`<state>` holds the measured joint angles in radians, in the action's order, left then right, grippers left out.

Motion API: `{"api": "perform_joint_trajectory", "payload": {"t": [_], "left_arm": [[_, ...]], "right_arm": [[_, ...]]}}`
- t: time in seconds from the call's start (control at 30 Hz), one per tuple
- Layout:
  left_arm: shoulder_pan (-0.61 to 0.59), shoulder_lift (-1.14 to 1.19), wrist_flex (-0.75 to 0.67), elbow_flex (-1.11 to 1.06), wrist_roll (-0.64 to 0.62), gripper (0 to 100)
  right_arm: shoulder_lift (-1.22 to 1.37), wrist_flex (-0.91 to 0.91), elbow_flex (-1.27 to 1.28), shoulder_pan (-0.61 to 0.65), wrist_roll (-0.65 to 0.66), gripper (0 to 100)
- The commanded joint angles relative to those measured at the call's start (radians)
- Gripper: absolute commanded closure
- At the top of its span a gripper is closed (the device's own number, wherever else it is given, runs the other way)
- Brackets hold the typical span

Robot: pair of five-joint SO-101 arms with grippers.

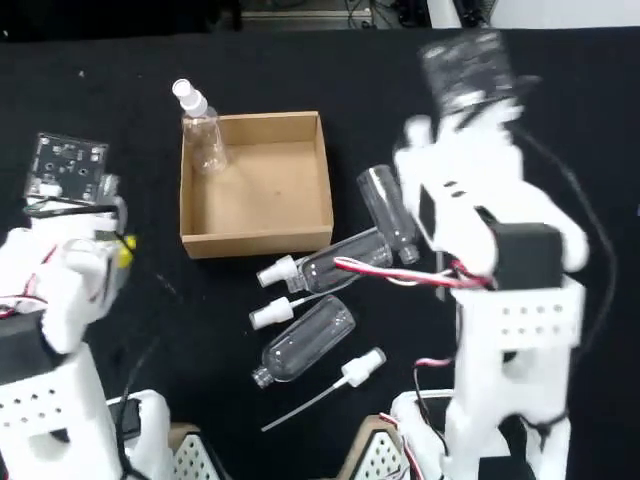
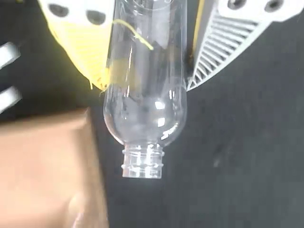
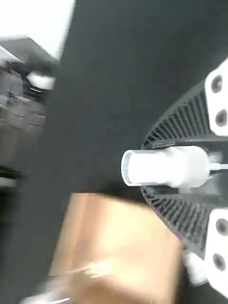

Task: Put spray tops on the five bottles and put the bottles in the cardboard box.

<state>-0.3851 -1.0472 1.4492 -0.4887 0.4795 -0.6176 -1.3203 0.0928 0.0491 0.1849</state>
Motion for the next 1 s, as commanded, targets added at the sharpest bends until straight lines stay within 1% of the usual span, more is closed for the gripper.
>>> {"api": "perform_joint_trajectory", "payload": {"t": [0.0, 0.07, 0.17, 0.27, 0.33, 0.47, 0.63, 0.73, 0.9, 0.97], "left_arm": [[0.217, -0.041, -0.08, 0.056, -0.175, 85], [0.321, -0.041, -0.137, 0.05, -0.212, 85], [0.467, -0.041, -0.222, 0.047, -0.253, 85], [0.582, -0.043, -0.269, 0.047, -0.315, 85], [0.625, -0.043, -0.276, 0.044, -0.359, 85], [0.665, -0.095, -0.336, -0.051, -0.419, 85], [0.67, -0.354, -0.512, -0.302, -0.414, 85], [0.671, -0.474, -0.585, -0.426, -0.397, 85], [0.671, -0.509, -0.654, -0.498, -0.394, 85], [0.671, -0.509, -0.686, -0.515, -0.394, 85]], "right_arm": [[-0.048, -0.005, -0.282, 0.087, -0.183, 98.7], [-0.047, 0.003, -0.357, 0.147, -0.215, 98.7], [-0.047, 0.071, -0.426, 0.233, -0.272, 98.7], [-0.047, 0.199, -0.44, 0.264, -0.353, 98.7], [-0.047, 0.272, -0.438, 0.278, -0.405, 98.7], [-0.047, 0.37, -0.438, 0.339, -0.434, 98.7], [-0.044, 0.459, -0.435, 0.37, -0.436, 98.7], [-0.044, 0.534, -0.409, 0.37, -0.436, 98.7], [-0.05, 0.655, -0.308, 0.37, -0.436, 98.7], [-0.051, 0.678, -0.303, 0.37, -0.437, 98.7]]}}
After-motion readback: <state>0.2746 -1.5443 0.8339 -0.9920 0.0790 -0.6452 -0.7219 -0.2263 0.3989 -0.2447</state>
